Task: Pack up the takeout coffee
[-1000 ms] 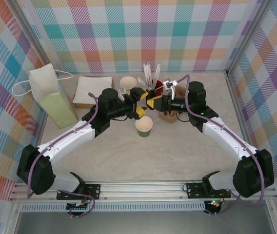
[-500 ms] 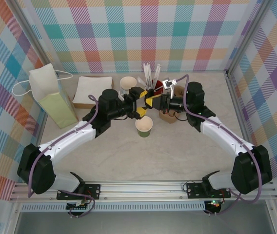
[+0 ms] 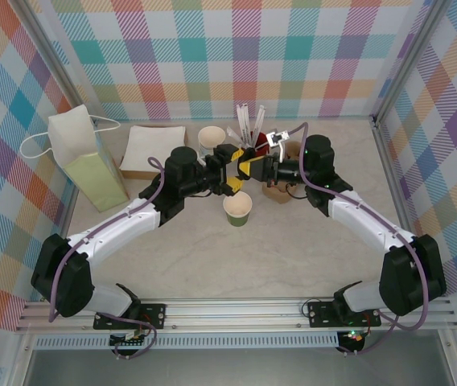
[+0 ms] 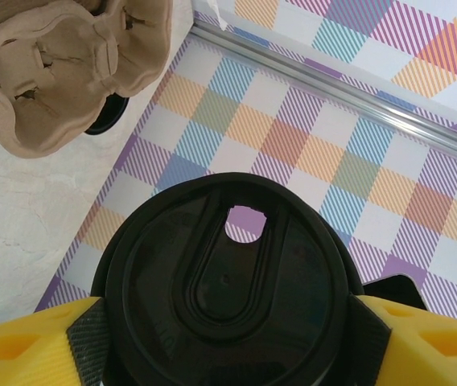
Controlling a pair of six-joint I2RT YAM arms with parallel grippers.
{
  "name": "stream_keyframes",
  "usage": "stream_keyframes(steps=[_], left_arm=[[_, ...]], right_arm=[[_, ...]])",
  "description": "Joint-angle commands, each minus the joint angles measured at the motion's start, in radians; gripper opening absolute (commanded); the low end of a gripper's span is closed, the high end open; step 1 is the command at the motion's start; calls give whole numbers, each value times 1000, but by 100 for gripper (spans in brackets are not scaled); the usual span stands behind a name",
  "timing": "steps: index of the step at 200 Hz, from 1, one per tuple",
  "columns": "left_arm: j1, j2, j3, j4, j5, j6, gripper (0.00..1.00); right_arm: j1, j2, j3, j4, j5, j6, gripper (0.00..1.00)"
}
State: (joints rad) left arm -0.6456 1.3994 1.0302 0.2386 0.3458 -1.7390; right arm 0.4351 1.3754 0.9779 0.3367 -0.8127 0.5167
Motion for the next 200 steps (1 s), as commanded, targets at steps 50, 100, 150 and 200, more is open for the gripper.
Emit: stream_keyframes(steps=[50,100,150,200], left_arm=[[-25,-2,28,24,42,21,76],[-24,-5,36,10,44,35,76],[-24,-6,41,1,47,41,76],[-24,-13,44,-43,36,74,76]], right_arm=[[29,7,33,-48,-6,-50,14],[30,16,31,-90,17,-77,24],[30,30,33,-114,25,-92,27],[30,20,38,-161,42,-118,10]])
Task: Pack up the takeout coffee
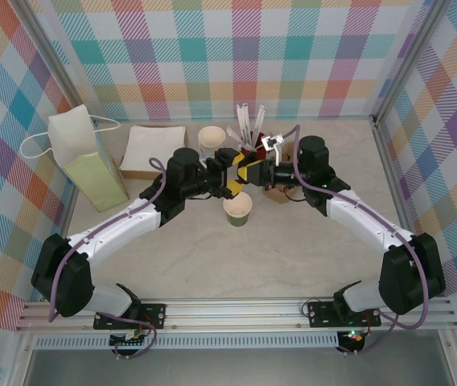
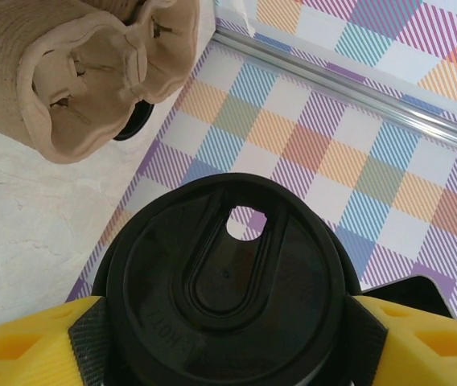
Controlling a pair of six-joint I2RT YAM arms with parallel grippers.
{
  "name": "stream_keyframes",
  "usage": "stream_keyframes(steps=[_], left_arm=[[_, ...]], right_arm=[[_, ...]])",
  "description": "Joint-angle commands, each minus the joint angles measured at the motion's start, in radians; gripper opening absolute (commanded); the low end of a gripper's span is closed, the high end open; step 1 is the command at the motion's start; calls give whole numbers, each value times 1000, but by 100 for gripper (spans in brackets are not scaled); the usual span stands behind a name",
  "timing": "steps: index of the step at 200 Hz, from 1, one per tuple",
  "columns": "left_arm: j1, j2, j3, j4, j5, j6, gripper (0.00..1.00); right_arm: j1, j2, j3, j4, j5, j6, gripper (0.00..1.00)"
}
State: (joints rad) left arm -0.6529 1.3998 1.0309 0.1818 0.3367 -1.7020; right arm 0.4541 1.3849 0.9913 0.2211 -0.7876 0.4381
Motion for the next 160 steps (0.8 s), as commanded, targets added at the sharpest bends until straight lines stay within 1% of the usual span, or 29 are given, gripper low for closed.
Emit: stream_keyframes(steps=[1,21,36,39,44,87,121,146,152,160], left_arm=[[-17,-14,43,13,45,38,76],[-15,-18,44,-24,35,65,77],[-11,-26,41,-56,27,76,80],[-9,-28,41,-62,26,105,81],[-6,-31,41,-75,25,117,82],[34,-87,25,-139,37,172,90],[63,-135,46,-235,74,286,96],[96,-169,45,-264,95,317,98],[100,-174,56,-284,96,347,98],[101,-171,94,-344,93,428,98]], right_arm=[[10,10,24,-47,17,-40,10],[11,-2,24,-81,21,-70,8],[9,-13,18,-102,21,-96,8],[10,-15,15,-106,21,-103,8],[9,-20,10,-112,20,-113,7],[-2,-50,-25,-132,26,-184,7],[-10,-45,-19,-108,-34,-228,7],[-5,-34,36,-232,-17,-348,7],[4,-35,50,-275,7,-391,7],[22,-37,72,-343,59,-452,7]])
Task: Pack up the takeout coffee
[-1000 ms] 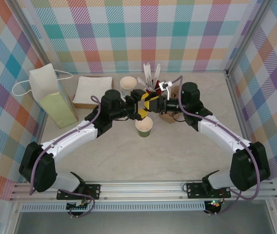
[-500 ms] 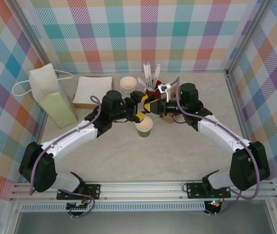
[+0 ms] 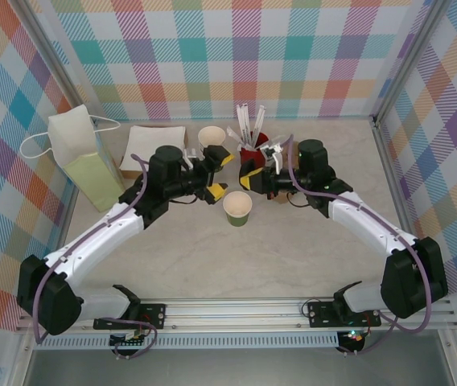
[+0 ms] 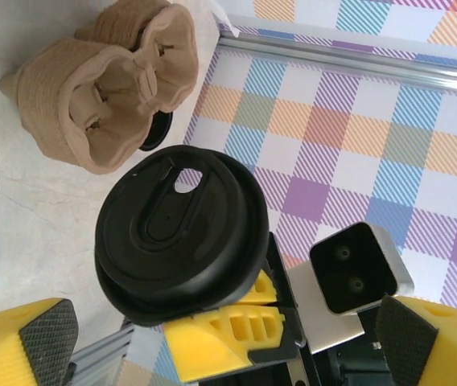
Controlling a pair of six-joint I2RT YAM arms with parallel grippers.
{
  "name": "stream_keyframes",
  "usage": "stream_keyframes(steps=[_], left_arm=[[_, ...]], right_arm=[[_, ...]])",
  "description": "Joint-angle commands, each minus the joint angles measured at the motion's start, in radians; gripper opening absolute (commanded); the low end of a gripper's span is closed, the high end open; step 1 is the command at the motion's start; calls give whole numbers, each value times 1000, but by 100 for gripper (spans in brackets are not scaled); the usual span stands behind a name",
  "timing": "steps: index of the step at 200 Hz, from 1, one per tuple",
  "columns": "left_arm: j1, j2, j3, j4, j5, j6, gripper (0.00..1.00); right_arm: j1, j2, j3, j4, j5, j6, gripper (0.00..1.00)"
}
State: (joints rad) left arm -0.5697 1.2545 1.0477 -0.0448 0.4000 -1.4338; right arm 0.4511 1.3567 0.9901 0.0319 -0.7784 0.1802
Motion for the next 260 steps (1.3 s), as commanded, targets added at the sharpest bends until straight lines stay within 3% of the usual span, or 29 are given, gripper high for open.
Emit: stream_keyframes(steps=[1,19,34,141,260], left_arm=[[18,-25,85,-126,30,171,98],[17,14,225,-365,27,363,98],[17,48,292,-450,32,444,97],[-25,175,351,-456,109,551,91],[-44,240,401,-506,71,602,62]], right_arm=[[29,-8,76,-162,55,-200,7],[65,-2,122,-272,134,-305,7],[69,-2,125,-274,141,-316,7],[98,24,182,-284,88,-301,8],[115,67,223,-291,65,-295,8]])
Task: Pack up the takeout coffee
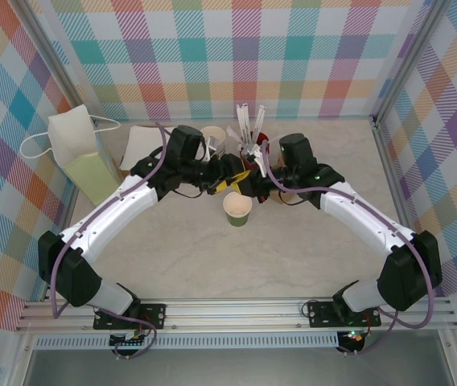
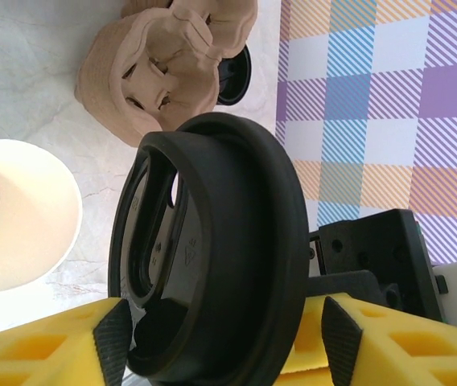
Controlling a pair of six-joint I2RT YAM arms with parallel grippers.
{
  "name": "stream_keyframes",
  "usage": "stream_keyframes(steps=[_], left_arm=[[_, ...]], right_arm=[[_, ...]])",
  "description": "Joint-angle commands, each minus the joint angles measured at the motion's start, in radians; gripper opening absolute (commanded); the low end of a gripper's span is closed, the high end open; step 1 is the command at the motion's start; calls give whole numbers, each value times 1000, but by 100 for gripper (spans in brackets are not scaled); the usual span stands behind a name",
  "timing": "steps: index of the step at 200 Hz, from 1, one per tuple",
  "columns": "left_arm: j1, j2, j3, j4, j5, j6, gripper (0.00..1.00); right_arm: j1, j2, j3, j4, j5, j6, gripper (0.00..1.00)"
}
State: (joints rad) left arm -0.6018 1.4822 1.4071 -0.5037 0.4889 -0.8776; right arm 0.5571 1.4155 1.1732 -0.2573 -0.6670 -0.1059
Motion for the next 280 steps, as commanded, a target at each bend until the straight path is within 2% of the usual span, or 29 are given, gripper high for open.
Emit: stream_keyframes(steps=[1,45,108,169,217,247,280], left_arm=[[-12,13,43,-49,-19,47,62],[-18,31,65,-107,-64,99,56],[-31,25,68,-119,-123,149,34],[-49,-23,50,-129,-261,225,15],[-51,-45,33,-150,-324,239,12],[-51,-40,57,-191,-317,178,12],[-52,-50,71,-207,-322,72,11]], right_arm=[[9,8,40,-2,-48,-9,8],[10,13,39,4,-57,-2,8],[12,26,42,2,-48,0,8],[13,30,57,-52,-24,38,14],[12,-42,42,-127,70,-19,38],[11,-132,-15,-138,214,-76,62],[25,-220,-110,-17,314,-138,84]])
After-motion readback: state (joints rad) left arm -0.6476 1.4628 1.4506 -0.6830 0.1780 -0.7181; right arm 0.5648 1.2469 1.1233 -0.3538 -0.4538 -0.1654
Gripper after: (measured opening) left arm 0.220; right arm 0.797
